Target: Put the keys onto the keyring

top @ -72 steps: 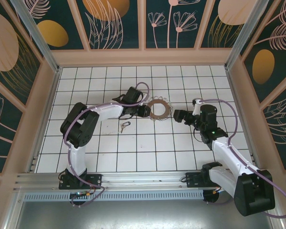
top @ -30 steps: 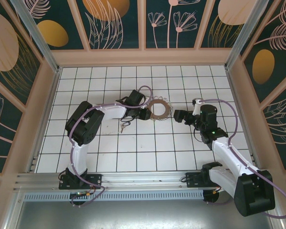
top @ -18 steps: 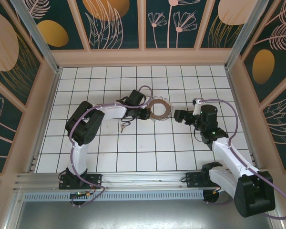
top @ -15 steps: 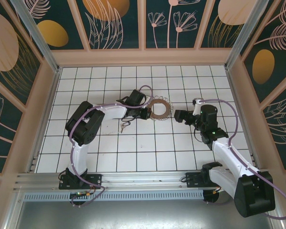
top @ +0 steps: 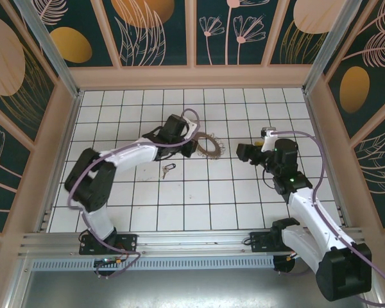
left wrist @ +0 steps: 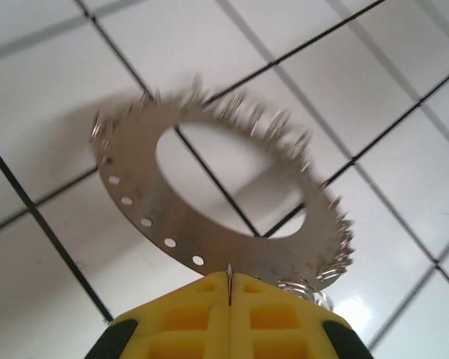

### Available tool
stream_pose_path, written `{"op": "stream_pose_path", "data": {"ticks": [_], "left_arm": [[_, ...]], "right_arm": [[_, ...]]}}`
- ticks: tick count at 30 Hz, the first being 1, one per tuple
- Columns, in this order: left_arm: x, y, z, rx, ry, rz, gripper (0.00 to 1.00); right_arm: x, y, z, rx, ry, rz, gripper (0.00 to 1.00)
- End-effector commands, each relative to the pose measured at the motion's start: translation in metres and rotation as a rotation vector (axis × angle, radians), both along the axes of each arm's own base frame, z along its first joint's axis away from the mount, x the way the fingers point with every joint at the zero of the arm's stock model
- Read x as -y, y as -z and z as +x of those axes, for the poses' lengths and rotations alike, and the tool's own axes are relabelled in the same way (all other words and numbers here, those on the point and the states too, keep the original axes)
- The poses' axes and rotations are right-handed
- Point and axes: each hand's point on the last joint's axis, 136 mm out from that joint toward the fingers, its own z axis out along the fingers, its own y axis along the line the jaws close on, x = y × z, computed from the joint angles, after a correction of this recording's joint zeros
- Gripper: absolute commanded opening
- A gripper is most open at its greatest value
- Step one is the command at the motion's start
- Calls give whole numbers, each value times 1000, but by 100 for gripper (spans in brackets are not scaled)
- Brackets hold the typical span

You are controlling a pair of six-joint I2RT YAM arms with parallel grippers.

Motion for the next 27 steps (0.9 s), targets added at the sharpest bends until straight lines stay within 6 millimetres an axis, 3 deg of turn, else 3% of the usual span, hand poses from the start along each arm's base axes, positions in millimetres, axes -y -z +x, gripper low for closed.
{"op": "stream_pose_path", "data": {"ticks": [1,5,11,14,16,18,21,27], "left_arm": [[0,-57,-13,190,113,-55,0],[-3,-107,-39,339,223,-127,0],[-4,-158,-92,445,436,-242,0],[-8,-179,-111,480,474,-309,0],[-11,-198,-121,517,491,-356,0],[-15,-199,-132,521,509,-379,0],[-16,-206,-146,523,561,-403,0],[-18,-212,-169,523,667,-431,0]], "right_arm": [[-16,-41,-10,105,-105,46,76],[-33,-71,-31,196,-231,93,72],[-61,-123,-74,385,-449,178,67],[-79,-144,-104,488,-626,211,53],[-87,-152,-120,539,-719,221,51],[-92,-159,-129,577,-767,224,55],[-96,-170,-135,616,-792,229,71],[-104,-185,-129,620,-807,195,75]]}}
